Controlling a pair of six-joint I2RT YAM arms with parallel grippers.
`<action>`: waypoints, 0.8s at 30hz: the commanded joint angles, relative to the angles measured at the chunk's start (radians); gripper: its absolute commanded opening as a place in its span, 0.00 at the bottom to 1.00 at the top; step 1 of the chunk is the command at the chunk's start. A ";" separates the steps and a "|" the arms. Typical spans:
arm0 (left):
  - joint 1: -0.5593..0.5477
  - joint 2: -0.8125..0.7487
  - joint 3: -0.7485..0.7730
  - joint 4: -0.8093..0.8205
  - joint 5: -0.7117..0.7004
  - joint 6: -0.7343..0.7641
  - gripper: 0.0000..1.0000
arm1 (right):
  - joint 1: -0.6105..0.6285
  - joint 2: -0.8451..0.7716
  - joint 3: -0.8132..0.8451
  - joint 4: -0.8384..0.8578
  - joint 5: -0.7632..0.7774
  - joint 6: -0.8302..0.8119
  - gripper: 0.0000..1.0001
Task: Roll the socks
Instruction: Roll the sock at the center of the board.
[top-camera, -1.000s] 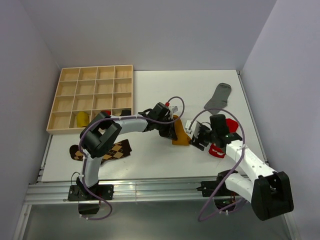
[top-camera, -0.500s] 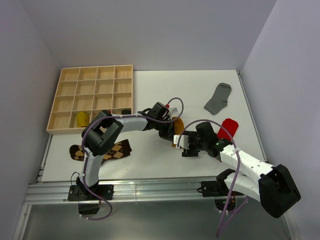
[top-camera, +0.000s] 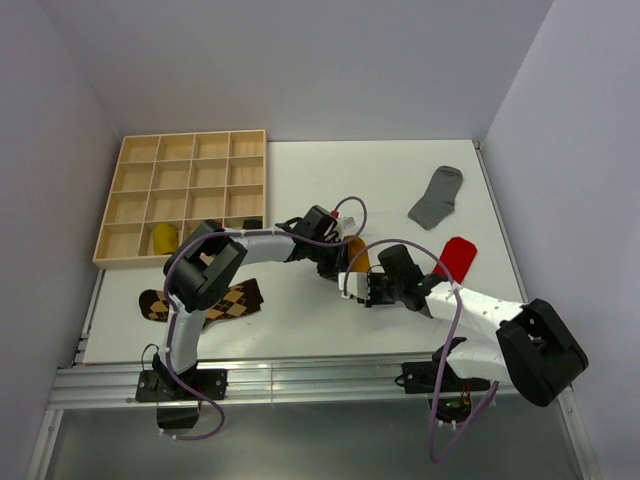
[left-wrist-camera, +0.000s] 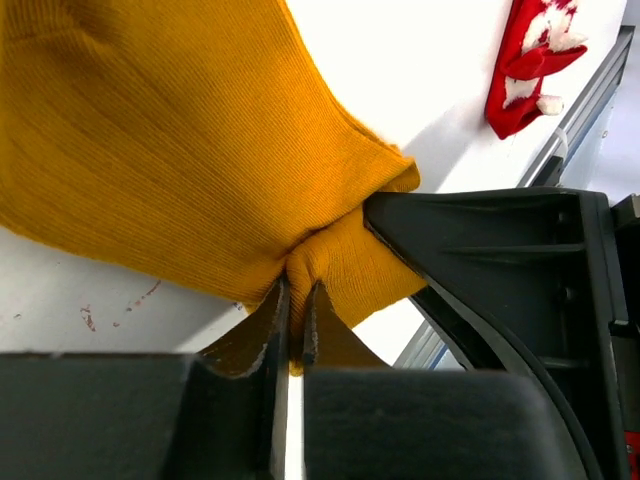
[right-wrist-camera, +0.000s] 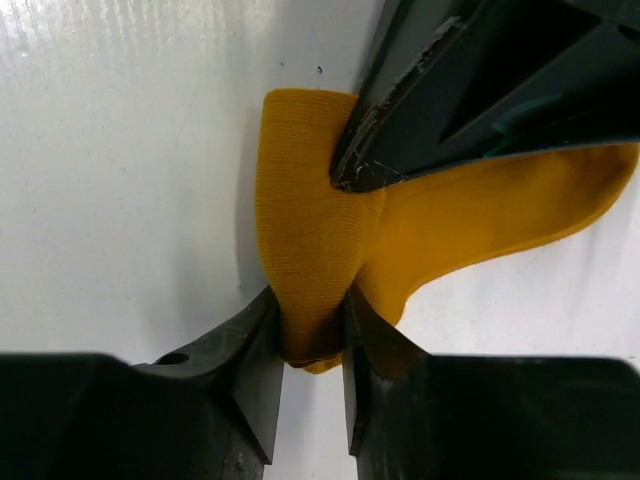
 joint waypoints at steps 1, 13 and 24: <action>-0.003 0.011 -0.068 -0.070 -0.040 -0.002 0.09 | 0.004 0.032 0.058 -0.027 -0.011 0.040 0.29; 0.030 -0.238 -0.295 0.191 -0.278 -0.039 0.45 | -0.077 0.236 0.358 -0.463 -0.246 0.115 0.25; 0.026 -0.463 -0.503 0.406 -0.484 -0.007 0.48 | -0.188 0.596 0.663 -0.823 -0.307 0.124 0.25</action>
